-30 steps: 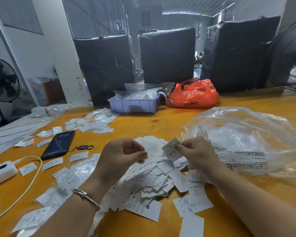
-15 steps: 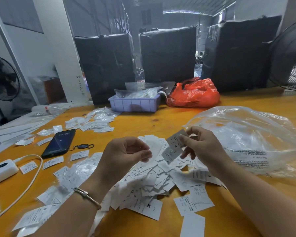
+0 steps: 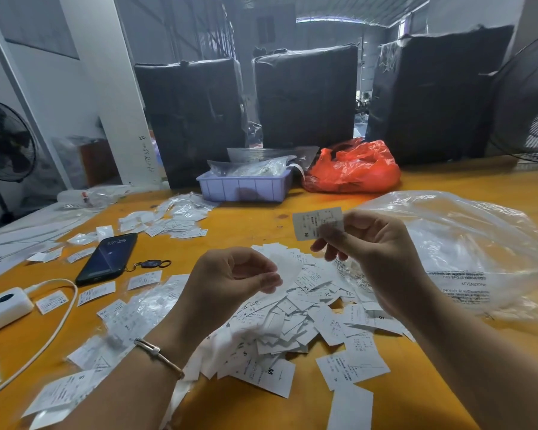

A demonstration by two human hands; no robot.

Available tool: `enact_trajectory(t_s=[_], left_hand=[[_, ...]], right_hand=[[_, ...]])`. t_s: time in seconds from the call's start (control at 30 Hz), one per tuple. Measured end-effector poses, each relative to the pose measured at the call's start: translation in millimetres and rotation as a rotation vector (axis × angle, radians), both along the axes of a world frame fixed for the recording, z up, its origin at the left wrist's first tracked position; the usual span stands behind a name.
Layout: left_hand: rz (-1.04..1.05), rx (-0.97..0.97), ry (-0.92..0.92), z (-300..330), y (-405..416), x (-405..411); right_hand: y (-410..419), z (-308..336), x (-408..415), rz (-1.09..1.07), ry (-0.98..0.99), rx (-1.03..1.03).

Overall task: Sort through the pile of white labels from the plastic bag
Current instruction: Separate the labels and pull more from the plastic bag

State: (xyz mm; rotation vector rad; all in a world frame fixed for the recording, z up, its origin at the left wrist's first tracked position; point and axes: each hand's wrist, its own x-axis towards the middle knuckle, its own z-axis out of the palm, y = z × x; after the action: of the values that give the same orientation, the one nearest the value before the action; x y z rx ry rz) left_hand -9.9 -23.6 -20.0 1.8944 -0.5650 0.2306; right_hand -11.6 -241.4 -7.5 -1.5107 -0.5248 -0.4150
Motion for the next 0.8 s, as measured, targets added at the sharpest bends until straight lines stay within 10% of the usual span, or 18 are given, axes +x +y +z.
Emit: enact_trajectory(t_s=[0.8], left_hand=[[-0.035,-0.006,-0.018,-3,0,1]], right_hand=[[4,-10,3,-0.071,-0.068,-0.405]])
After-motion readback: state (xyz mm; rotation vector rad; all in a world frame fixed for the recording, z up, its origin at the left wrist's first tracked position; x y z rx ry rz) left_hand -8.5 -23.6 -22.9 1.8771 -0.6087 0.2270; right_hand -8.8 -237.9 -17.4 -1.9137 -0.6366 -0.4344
